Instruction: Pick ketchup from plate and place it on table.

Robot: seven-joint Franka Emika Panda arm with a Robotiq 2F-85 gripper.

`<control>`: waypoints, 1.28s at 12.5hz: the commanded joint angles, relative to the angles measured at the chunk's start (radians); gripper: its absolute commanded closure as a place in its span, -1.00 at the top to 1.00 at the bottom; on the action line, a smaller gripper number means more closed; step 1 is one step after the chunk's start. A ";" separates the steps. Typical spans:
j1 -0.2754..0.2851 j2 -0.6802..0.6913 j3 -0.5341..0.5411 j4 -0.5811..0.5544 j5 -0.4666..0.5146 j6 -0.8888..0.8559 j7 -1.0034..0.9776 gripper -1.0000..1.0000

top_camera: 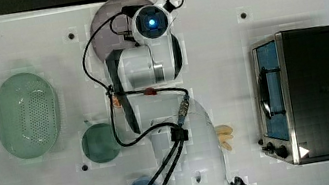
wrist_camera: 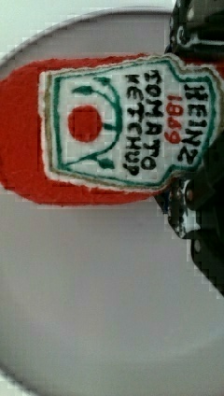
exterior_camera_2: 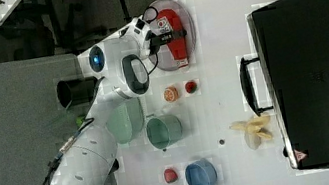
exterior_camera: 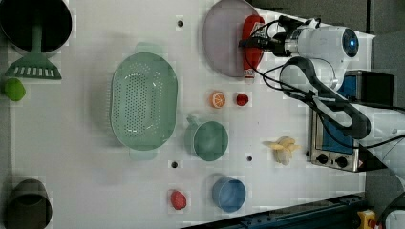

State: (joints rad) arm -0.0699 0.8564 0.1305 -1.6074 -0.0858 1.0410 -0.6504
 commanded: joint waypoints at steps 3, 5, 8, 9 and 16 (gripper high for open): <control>0.010 -0.039 0.021 0.053 0.001 -0.007 -0.015 0.24; 0.006 -0.079 0.021 0.089 0.004 -0.061 0.041 0.24; -0.007 -0.176 0.021 0.121 0.028 -0.266 0.064 0.24; -0.014 -0.215 0.020 0.120 0.057 -0.336 0.064 0.24; -0.077 -0.481 -0.010 0.033 0.108 -0.731 0.064 0.24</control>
State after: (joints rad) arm -0.1171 0.3723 0.1290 -1.5420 0.0150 0.3489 -0.6226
